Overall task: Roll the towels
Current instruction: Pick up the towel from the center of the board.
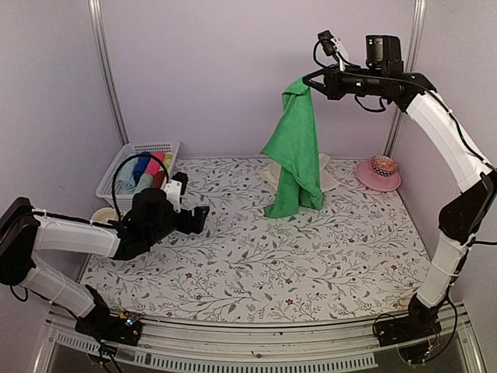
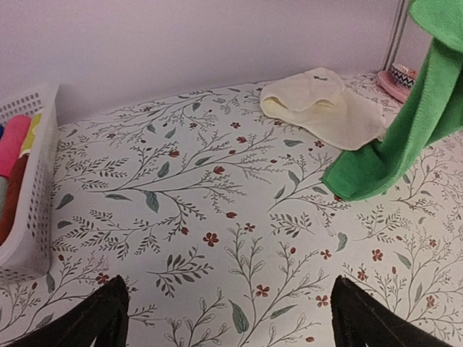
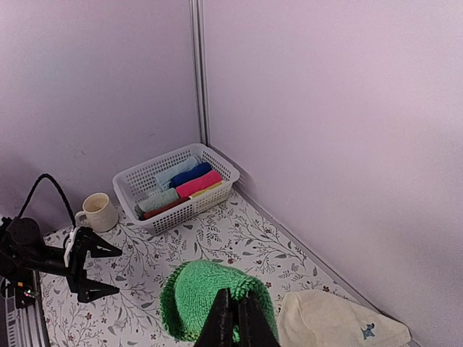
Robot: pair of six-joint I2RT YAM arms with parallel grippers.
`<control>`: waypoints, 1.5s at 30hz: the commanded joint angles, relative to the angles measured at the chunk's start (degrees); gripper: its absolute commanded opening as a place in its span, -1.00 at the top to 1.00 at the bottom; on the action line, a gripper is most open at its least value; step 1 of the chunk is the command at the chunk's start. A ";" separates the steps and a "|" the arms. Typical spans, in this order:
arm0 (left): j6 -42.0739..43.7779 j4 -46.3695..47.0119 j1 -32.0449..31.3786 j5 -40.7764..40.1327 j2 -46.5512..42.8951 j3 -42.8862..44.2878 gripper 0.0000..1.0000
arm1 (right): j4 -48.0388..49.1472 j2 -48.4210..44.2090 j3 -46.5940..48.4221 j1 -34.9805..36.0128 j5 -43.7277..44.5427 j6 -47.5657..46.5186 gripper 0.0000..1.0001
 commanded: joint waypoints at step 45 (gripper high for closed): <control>58.61 -18.64 -7.29 17.60 52.61 52.24 -0.62 | -0.74 -28.97 -37.54 -13.66 12.40 -5.85 0.97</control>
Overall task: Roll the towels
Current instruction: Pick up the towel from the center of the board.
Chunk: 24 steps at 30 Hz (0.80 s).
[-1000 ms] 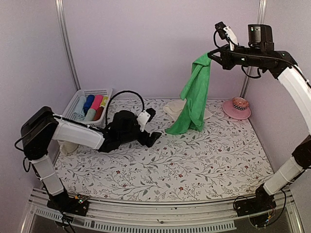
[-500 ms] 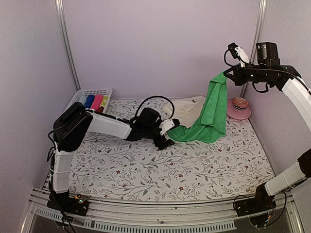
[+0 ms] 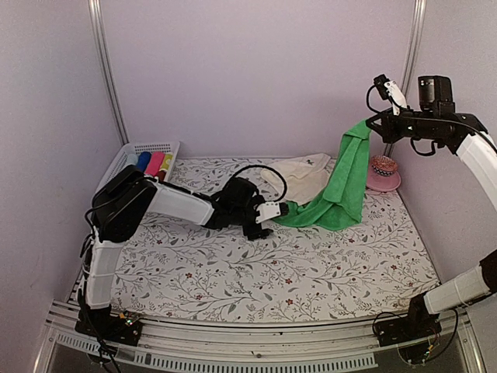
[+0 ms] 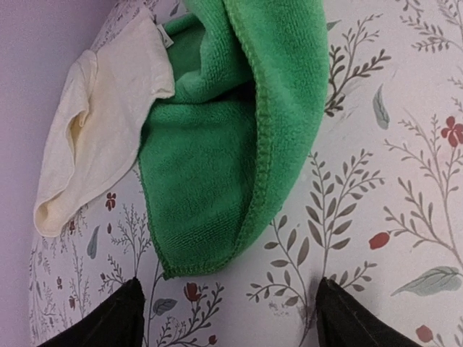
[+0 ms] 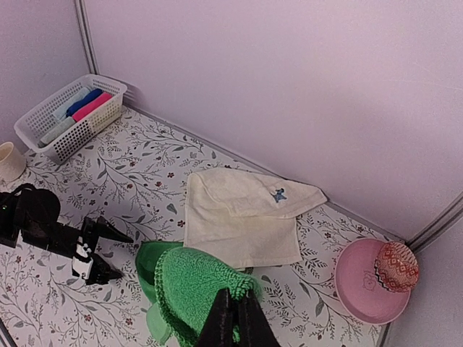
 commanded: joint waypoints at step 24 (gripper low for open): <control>14.72 -10.18 0.50 -1.64 11.10 11.38 0.88 | 3.37 -2.08 -2.59 -0.18 1.54 -1.25 0.97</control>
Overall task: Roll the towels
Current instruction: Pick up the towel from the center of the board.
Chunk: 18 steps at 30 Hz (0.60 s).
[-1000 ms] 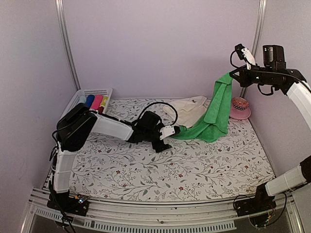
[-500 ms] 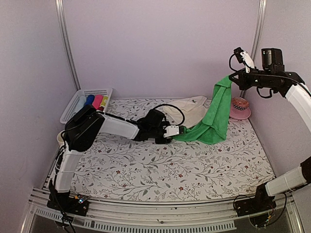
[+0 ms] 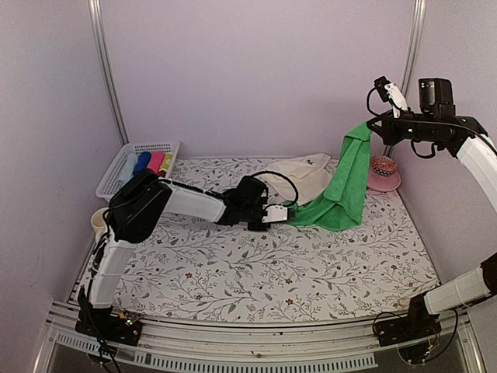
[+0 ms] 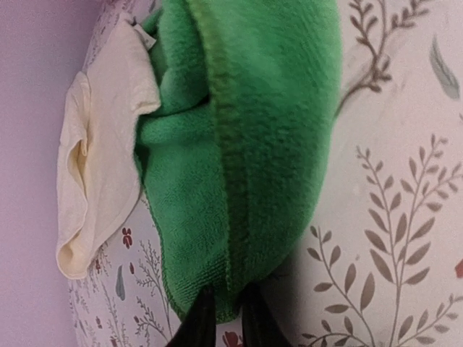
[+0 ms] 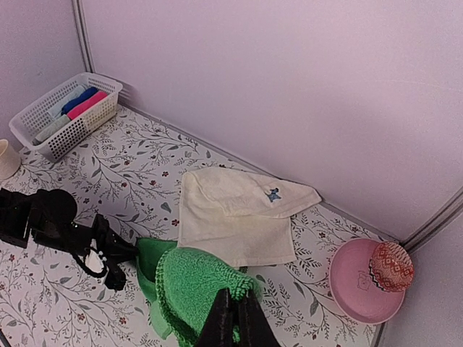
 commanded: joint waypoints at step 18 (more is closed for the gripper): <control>-30.27 -1.92 -1.31 -25.29 -29.91 -20.21 1.00 | 2.47 3.33 -5.39 5.85 -14.00 -8.14 0.96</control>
